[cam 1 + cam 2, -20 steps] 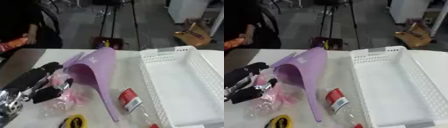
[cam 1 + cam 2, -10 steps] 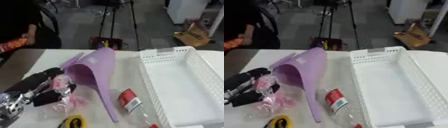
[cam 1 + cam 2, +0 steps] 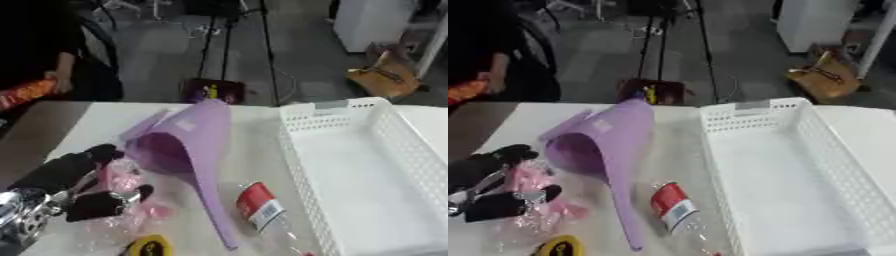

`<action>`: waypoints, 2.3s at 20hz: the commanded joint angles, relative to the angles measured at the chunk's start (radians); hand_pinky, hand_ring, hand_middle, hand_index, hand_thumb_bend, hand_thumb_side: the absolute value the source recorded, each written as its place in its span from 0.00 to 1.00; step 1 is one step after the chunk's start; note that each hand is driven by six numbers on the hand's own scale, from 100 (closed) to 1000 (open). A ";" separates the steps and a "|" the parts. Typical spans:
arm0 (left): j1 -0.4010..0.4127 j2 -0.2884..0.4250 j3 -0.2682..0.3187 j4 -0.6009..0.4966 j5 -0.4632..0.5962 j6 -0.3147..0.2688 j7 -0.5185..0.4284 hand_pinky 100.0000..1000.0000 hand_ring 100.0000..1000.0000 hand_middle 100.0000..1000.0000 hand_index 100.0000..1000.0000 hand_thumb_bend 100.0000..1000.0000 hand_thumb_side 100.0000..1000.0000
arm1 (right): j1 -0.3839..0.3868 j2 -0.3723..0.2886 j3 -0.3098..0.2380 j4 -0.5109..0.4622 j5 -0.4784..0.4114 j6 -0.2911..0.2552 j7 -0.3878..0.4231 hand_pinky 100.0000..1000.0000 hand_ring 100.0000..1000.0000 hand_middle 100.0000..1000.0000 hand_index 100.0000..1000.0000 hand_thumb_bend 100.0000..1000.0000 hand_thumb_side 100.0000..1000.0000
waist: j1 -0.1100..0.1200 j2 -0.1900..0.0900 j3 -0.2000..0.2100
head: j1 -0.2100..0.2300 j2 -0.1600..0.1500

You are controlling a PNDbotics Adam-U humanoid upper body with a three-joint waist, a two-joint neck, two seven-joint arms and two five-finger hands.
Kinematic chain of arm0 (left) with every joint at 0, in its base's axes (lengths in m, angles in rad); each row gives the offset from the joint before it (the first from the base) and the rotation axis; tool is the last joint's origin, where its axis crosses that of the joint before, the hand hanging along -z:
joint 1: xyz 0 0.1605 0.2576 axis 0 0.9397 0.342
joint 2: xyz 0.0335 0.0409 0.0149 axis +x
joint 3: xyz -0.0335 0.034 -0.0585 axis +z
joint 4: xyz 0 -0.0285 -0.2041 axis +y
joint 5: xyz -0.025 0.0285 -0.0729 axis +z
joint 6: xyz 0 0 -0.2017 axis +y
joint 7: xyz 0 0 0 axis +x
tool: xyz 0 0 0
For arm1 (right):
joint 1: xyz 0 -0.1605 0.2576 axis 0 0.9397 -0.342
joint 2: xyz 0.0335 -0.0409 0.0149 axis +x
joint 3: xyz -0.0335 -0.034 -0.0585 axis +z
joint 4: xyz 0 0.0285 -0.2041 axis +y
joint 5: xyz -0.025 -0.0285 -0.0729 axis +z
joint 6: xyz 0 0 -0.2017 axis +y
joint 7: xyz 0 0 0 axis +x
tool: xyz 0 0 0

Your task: Pick up objects on the table and place them in the box.

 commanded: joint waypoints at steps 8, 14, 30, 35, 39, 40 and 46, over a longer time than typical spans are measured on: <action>-0.017 0.026 0.007 -0.012 0.076 0.002 -0.076 0.72 0.86 1.00 1.00 0.46 0.95 | -0.001 -0.020 -0.009 -0.019 -0.013 0.003 -0.042 0.65 0.55 0.51 0.55 0.00 0.61 | 0.003 -0.015 -0.002 | 0.003 -0.010; -0.019 0.025 0.011 -0.012 0.113 0.013 -0.094 0.66 0.83 1.00 1.00 0.45 0.87 | -0.003 -0.020 -0.011 -0.019 -0.016 0.007 -0.070 0.65 0.55 0.51 0.55 0.00 0.60 | 0.004 -0.014 -0.003 | 0.003 -0.012; -0.015 0.022 0.017 -0.012 0.142 0.026 -0.153 0.44 0.79 1.00 1.00 0.46 0.56 | -0.005 -0.019 -0.012 -0.019 -0.014 0.008 -0.128 0.65 0.54 0.50 0.53 0.00 0.59 | 0.005 -0.010 -0.004 | -0.005 -0.024; -0.012 0.021 0.021 -0.012 0.140 0.033 -0.160 0.40 0.73 0.98 1.00 0.38 0.49 | -0.005 -0.018 -0.013 -0.019 -0.014 0.005 -0.145 0.64 0.54 0.50 0.53 0.00 0.59 | 0.005 -0.008 -0.004 | -0.006 -0.027; -0.011 0.021 0.023 -0.012 0.134 0.039 -0.158 0.41 0.69 0.96 1.00 0.32 0.46 | -0.005 -0.018 -0.012 -0.019 -0.013 0.003 -0.158 0.64 0.54 0.50 0.53 0.00 0.59 | 0.005 -0.007 -0.005 | -0.007 -0.029; -0.011 0.021 0.023 -0.012 0.132 0.041 -0.157 0.41 0.69 0.96 1.00 0.32 0.46 | -0.005 -0.018 -0.012 -0.019 -0.013 0.003 -0.160 0.64 0.54 0.50 0.53 0.00 0.59 | 0.005 -0.006 -0.005 | -0.007 -0.029; -0.011 0.020 0.021 -0.012 0.121 0.035 -0.161 0.32 0.59 0.91 1.00 0.26 0.38 | -0.006 -0.019 -0.012 -0.019 -0.015 0.001 -0.176 0.64 0.54 0.49 0.52 0.00 0.58 | 0.004 -0.006 -0.005 | -0.005 -0.029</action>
